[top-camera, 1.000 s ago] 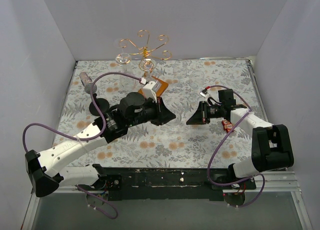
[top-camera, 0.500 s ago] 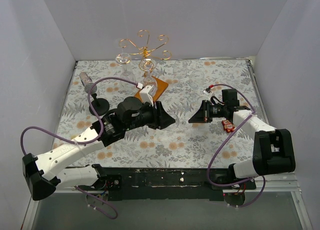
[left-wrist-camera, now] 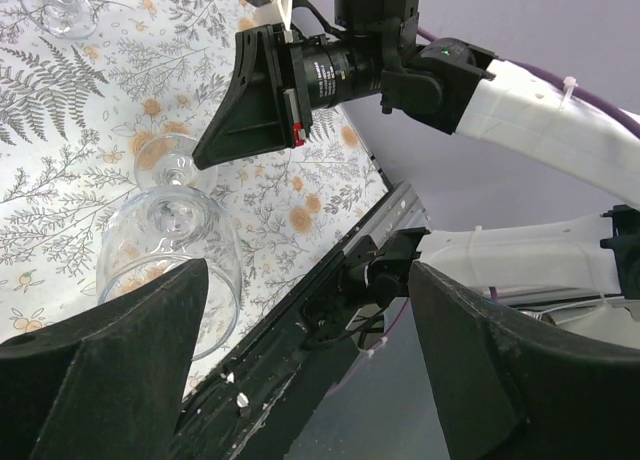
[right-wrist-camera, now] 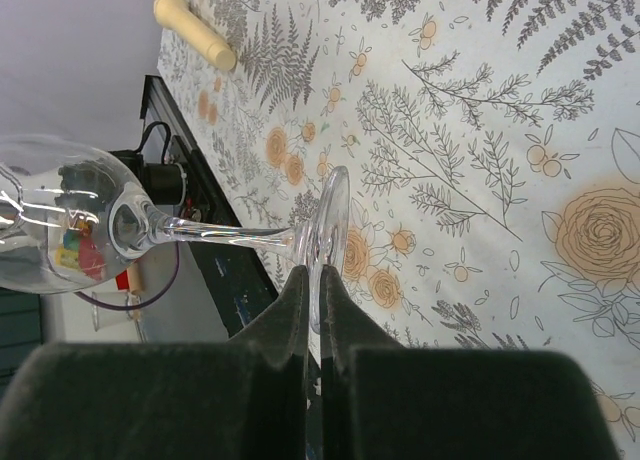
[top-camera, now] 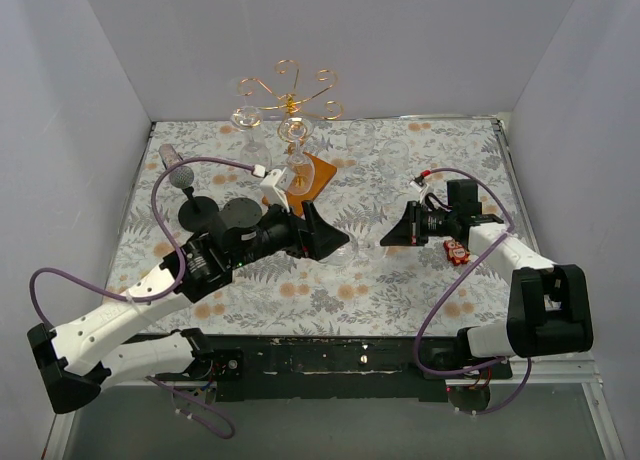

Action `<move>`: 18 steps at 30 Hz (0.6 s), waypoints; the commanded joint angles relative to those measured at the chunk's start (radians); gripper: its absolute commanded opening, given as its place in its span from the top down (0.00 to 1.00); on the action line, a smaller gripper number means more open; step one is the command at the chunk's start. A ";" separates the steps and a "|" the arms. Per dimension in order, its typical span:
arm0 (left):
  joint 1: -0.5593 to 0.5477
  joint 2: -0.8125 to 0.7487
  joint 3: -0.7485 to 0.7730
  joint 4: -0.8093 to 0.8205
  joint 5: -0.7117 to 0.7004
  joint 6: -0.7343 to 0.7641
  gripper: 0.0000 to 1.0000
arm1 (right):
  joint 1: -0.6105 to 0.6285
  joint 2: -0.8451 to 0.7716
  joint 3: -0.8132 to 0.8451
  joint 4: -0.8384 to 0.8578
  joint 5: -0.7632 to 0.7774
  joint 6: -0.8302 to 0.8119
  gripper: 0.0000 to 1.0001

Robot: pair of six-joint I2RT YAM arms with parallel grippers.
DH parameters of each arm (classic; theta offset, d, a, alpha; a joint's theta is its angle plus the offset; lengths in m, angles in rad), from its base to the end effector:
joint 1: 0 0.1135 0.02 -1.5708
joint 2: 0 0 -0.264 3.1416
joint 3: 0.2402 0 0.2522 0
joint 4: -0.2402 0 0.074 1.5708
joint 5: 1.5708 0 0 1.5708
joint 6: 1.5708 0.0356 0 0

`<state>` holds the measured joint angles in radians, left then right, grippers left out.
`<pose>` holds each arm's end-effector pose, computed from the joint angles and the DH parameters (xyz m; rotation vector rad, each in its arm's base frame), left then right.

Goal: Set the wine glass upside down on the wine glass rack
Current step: Turn the wine glass upside down at the wine rack.

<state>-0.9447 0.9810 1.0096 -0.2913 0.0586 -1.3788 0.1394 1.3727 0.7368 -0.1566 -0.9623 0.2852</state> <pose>0.1285 -0.1812 0.3714 -0.4242 2.1525 -1.5683 0.2603 0.0660 0.2079 -0.3160 2.2755 1.3406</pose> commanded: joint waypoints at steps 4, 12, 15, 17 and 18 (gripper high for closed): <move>0.001 -0.073 0.001 -0.029 -0.077 0.011 0.11 | -0.017 -0.057 0.001 0.012 -0.019 -0.020 0.99; 0.001 -0.134 0.003 -0.088 -0.131 0.024 0.02 | -0.057 -0.084 -0.011 0.008 -0.013 -0.030 0.99; 0.001 -0.149 0.004 -0.104 -0.147 0.029 0.02 | -0.067 -0.095 -0.016 0.002 -0.007 -0.040 0.99; 0.001 -0.160 0.006 -0.115 -0.160 0.032 0.02 | -0.070 -0.100 -0.014 -0.004 -0.003 -0.050 0.99; 0.001 -0.165 0.007 -0.121 -0.167 0.035 0.02 | -0.073 -0.104 -0.014 -0.008 0.000 -0.055 0.99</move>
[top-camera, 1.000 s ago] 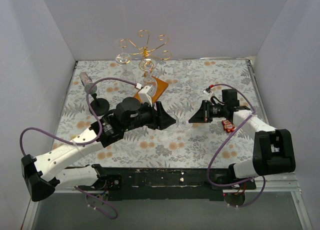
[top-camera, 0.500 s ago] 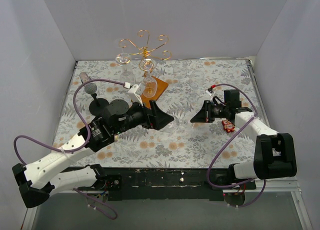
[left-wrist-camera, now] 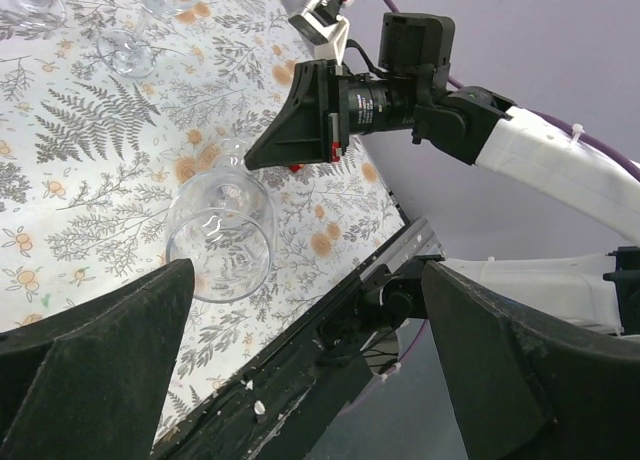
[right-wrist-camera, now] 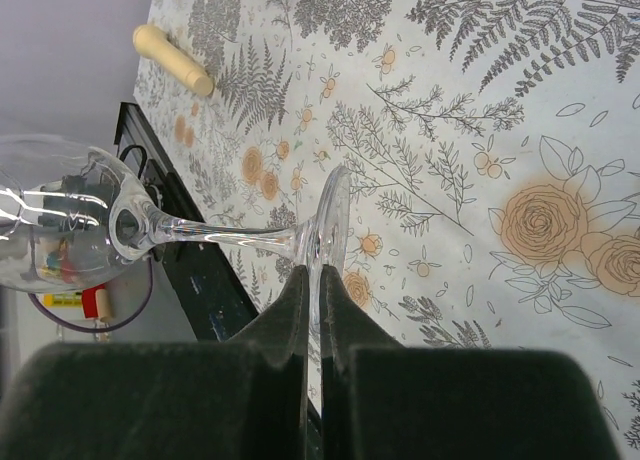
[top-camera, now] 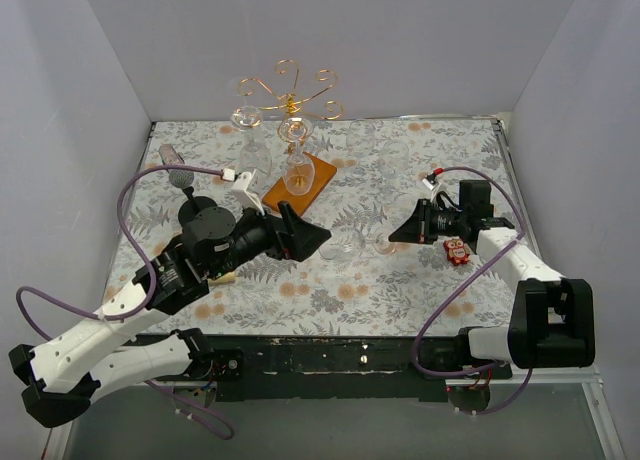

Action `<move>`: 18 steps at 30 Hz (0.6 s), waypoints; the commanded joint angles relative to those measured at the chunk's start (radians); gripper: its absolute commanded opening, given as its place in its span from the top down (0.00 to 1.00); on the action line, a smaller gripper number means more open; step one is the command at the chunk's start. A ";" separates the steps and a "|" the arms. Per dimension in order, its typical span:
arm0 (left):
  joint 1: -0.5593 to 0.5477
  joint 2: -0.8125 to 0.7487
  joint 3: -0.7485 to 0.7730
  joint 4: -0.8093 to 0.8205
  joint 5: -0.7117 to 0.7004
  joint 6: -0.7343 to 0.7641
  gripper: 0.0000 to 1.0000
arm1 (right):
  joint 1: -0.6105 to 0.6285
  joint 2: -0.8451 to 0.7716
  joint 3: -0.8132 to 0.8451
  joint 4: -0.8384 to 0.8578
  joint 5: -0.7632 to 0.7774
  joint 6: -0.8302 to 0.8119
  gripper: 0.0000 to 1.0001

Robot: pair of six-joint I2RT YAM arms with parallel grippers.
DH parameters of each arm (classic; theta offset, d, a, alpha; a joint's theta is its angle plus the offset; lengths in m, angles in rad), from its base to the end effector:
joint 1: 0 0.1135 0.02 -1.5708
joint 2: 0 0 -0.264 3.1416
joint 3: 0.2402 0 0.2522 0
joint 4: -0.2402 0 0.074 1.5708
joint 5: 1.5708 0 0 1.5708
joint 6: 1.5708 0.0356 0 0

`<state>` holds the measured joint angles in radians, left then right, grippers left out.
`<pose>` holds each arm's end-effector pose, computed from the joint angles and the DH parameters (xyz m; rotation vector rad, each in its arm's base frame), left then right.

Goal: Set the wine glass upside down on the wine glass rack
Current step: Turn the wine glass upside down at the wine rack.

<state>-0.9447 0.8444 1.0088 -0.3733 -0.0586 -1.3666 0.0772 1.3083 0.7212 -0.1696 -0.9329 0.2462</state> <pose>0.1093 -0.1476 0.3874 -0.4857 2.0314 -1.5234 0.2549 0.0484 0.2174 -0.2897 2.2288 1.2439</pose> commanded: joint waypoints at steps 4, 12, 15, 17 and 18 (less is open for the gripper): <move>0.001 -0.062 0.011 -0.058 -0.090 0.029 0.02 | -0.025 -0.055 0.001 -0.004 -0.021 -0.031 0.99; 0.001 -0.110 0.022 -0.107 -0.150 0.043 0.02 | -0.040 -0.076 0.009 -0.044 0.006 -0.080 0.99; 0.001 -0.123 0.024 -0.119 -0.159 0.046 0.02 | -0.045 -0.084 0.014 -0.059 0.023 -0.099 0.99; 0.001 -0.130 0.025 -0.124 -0.167 0.047 0.02 | -0.044 -0.090 0.017 -0.070 0.037 -0.113 0.99; 0.001 -0.133 0.025 -0.127 -0.168 0.049 0.02 | -0.045 -0.095 0.020 -0.076 0.045 -0.119 0.99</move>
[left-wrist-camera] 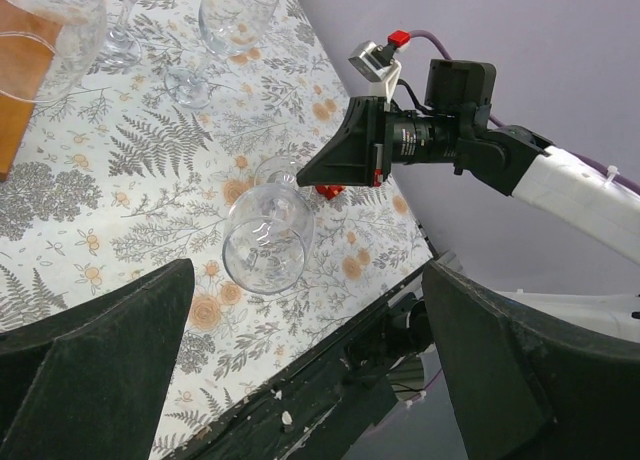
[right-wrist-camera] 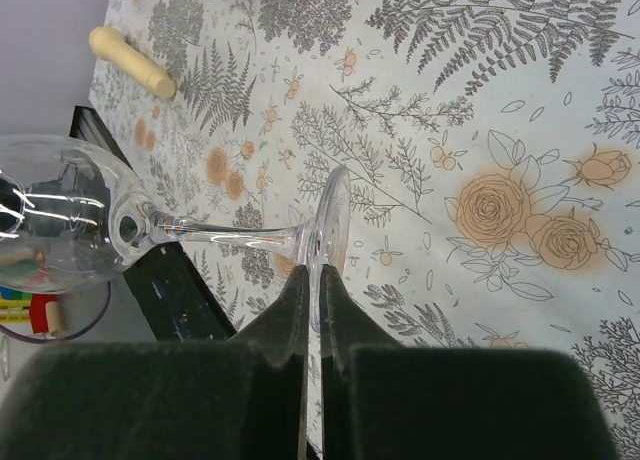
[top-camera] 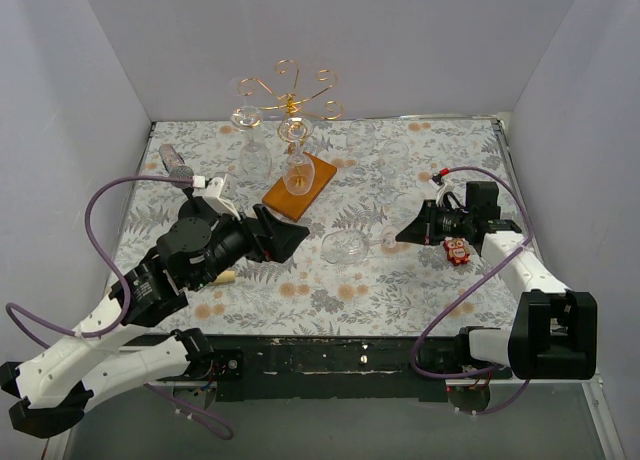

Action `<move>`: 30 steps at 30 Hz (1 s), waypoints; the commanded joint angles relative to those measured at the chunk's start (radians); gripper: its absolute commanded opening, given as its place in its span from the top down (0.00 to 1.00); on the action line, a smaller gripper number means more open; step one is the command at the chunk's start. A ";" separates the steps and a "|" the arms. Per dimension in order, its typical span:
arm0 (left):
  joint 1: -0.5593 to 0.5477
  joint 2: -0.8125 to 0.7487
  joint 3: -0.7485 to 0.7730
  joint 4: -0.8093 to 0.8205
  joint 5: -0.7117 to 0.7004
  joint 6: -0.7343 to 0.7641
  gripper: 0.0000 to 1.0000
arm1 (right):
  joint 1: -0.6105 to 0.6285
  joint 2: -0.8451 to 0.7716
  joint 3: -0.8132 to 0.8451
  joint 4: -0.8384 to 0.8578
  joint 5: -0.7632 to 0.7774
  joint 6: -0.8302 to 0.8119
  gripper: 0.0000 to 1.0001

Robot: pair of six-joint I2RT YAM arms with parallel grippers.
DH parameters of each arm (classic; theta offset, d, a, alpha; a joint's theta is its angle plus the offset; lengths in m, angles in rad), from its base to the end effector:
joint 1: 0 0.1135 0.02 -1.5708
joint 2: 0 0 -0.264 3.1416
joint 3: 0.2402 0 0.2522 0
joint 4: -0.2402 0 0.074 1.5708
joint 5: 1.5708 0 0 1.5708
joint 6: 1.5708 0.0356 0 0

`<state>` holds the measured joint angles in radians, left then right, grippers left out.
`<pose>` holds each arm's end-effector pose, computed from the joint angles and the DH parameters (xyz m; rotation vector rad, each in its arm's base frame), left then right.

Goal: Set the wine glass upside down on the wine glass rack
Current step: Turn the wine glass upside down at the wine rack.

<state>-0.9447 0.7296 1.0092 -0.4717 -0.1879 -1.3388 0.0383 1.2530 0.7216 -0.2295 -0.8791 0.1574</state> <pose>0.0927 -0.1169 0.3939 -0.5466 1.9406 -1.4279 0.2479 0.0369 0.2252 -0.3102 2.2122 1.1165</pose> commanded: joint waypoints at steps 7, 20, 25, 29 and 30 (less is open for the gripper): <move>0.001 -0.038 0.025 -0.041 -0.051 0.023 0.02 | -0.008 -0.049 0.048 -0.067 0.043 -0.082 0.99; 0.001 -0.062 0.019 -0.051 -0.074 0.020 0.02 | -0.009 -0.073 0.131 -0.197 0.152 -0.243 0.99; 0.001 -0.058 0.023 -0.039 -0.076 0.007 0.02 | -0.009 -0.099 0.173 -0.226 0.207 -0.309 0.99; 0.001 -0.049 0.022 -0.022 -0.065 -0.010 0.02 | -0.009 -0.110 0.217 -0.269 0.259 -0.373 0.99; 0.001 -0.047 0.022 -0.016 -0.059 -0.016 0.02 | -0.009 -0.112 0.229 -0.275 0.272 -0.389 0.99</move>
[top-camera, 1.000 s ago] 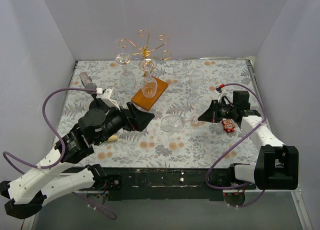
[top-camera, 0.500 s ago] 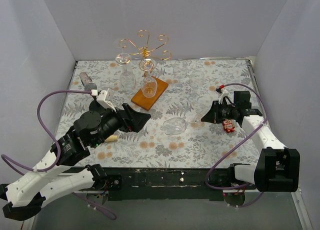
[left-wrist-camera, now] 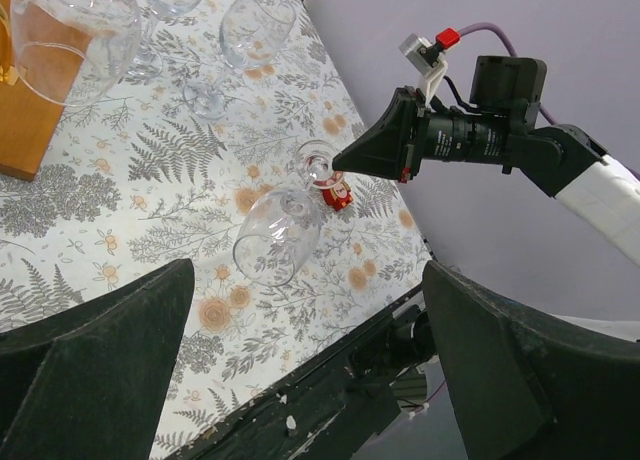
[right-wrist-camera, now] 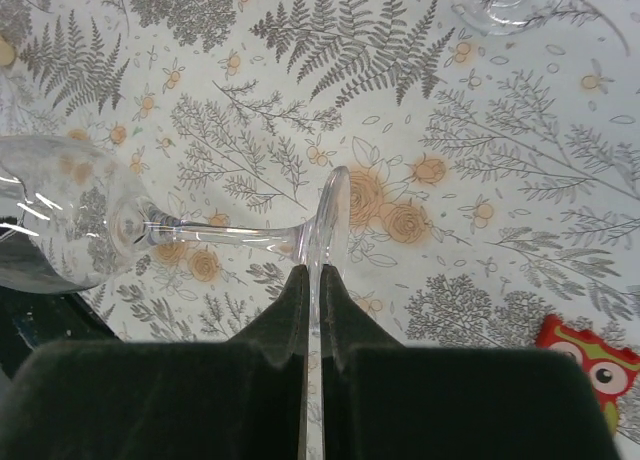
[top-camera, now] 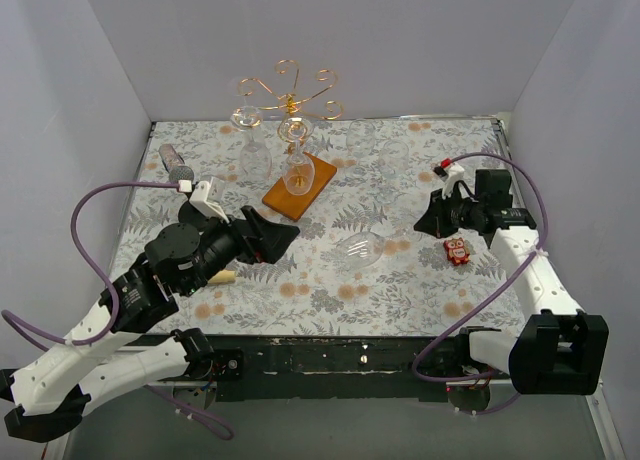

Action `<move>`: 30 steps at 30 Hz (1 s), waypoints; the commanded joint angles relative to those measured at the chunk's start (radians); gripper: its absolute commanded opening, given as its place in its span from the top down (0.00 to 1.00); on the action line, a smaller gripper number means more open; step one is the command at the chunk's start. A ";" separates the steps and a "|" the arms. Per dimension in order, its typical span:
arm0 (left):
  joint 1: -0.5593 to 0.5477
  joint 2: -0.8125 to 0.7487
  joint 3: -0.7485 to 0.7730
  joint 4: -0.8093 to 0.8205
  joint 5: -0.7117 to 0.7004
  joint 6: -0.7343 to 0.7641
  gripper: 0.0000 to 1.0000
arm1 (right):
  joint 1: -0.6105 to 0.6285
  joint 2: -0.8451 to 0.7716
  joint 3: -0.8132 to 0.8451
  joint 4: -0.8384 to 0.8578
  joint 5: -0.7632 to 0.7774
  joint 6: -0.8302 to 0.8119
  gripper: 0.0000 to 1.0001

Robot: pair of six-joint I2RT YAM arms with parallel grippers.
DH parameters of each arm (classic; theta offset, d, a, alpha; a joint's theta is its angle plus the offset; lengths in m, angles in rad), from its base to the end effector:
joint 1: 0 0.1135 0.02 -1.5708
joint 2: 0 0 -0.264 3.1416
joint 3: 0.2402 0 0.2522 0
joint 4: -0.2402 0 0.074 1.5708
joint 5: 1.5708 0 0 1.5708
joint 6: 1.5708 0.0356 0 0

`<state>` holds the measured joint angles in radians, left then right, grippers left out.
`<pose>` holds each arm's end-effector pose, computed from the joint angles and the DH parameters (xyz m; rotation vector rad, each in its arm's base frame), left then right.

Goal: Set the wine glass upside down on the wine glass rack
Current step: Turn the wine glass upside down at the wine rack.

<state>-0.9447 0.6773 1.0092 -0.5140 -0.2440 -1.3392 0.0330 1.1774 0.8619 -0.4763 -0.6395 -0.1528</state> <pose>0.0849 -0.1028 0.3958 -0.5852 1.8987 -1.3960 0.2415 0.0292 0.2654 -0.5122 2.2075 0.6870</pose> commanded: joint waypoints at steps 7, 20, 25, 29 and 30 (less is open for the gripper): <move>0.001 0.019 -0.012 0.120 0.087 -0.075 0.02 | -0.001 -0.044 0.221 -0.090 0.106 -0.218 0.99; 0.001 0.041 -0.070 0.278 0.135 -0.238 0.02 | 0.135 -0.134 0.443 -0.130 0.187 -0.566 0.99; 0.001 0.068 -0.096 0.371 0.153 -0.302 0.02 | 0.292 -0.228 0.424 -0.070 0.250 -0.772 0.99; 0.001 0.091 -0.126 0.453 0.186 -0.356 0.02 | 0.378 -0.280 0.398 -0.016 0.271 -0.913 0.99; 0.001 0.094 -0.136 0.474 0.192 -0.371 0.02 | 0.399 -0.292 0.384 0.005 0.273 -0.944 0.99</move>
<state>-0.9447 0.7609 0.9051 -0.1513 -0.0891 -1.6405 0.3752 0.9360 1.2488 -0.6178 -0.3965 -0.9100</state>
